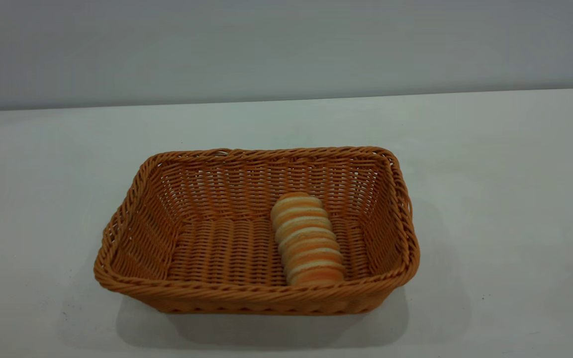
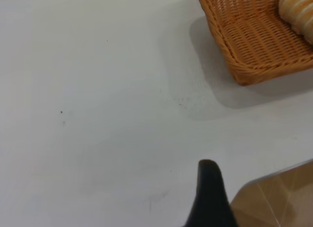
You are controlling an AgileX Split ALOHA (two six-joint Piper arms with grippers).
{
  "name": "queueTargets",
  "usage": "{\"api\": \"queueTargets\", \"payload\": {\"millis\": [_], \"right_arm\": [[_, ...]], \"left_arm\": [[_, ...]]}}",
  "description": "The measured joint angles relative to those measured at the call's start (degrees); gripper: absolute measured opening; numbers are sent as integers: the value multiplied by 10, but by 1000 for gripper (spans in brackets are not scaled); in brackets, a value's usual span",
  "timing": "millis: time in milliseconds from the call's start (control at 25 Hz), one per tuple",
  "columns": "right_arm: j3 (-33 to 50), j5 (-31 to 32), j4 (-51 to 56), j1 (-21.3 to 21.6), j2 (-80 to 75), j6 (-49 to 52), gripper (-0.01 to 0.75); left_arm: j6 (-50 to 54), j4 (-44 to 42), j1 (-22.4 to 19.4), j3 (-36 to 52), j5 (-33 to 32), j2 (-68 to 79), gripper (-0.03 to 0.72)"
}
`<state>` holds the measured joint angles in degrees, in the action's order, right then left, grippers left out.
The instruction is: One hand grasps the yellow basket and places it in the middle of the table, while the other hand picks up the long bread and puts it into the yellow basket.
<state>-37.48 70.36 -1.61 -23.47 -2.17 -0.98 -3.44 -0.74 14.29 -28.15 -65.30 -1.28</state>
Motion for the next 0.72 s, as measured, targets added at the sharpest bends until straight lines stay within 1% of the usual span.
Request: {"api": "queueTargets", "payload": {"millis": [240, 400, 720], "right_arm": [[68, -33, 1, 0, 25, 0, 382], [99, -40, 2, 0, 25, 0, 382], [102, -50, 3, 0, 26, 0, 382]], "left_arm": [[1, 1, 0, 1, 0, 0, 581], [1, 1, 0, 1, 0, 0, 581], [1, 1, 0, 1, 0, 0, 581]]}}
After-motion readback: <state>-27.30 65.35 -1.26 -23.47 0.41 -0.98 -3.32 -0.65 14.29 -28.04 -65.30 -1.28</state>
